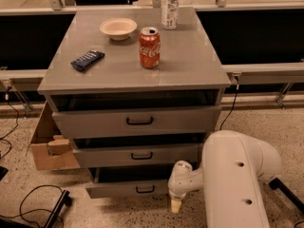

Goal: Open bottom drawer

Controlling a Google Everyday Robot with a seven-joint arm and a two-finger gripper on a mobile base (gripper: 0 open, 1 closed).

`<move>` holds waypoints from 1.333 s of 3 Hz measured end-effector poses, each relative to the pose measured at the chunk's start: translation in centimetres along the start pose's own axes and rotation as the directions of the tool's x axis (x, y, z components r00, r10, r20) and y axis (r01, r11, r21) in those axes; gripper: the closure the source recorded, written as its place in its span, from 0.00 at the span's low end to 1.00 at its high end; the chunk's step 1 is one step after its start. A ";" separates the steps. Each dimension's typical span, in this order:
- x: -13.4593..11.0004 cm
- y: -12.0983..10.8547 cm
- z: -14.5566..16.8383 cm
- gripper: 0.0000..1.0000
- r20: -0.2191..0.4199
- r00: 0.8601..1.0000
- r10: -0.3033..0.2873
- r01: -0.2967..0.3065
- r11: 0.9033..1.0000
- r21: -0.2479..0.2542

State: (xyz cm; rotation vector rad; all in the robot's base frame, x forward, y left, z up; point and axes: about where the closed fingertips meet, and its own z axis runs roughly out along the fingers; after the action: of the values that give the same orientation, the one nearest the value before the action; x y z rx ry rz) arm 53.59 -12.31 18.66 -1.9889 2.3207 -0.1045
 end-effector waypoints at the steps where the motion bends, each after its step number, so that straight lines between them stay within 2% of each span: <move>1: 0.0 0.1 0.1 0.42 -0.001 1.000 0.000 0.000 1.000 -0.002; 2: 0.0 0.3 0.2 0.64 -0.001 1.000 -0.001 0.001 1.000 -0.004; 3: 0.1 0.3 -0.2 0.95 -0.001 1.000 -0.001 0.001 1.000 -0.006; 4: 0.1 0.3 -0.2 1.00 -0.001 1.000 -0.001 0.001 1.000 -0.006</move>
Offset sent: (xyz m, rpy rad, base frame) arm -0.0010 0.0000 -0.0010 -0.0001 0.0019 0.0003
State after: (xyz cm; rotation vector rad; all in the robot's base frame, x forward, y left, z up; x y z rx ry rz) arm 53.27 -12.31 18.80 -1.9930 2.3237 -0.0993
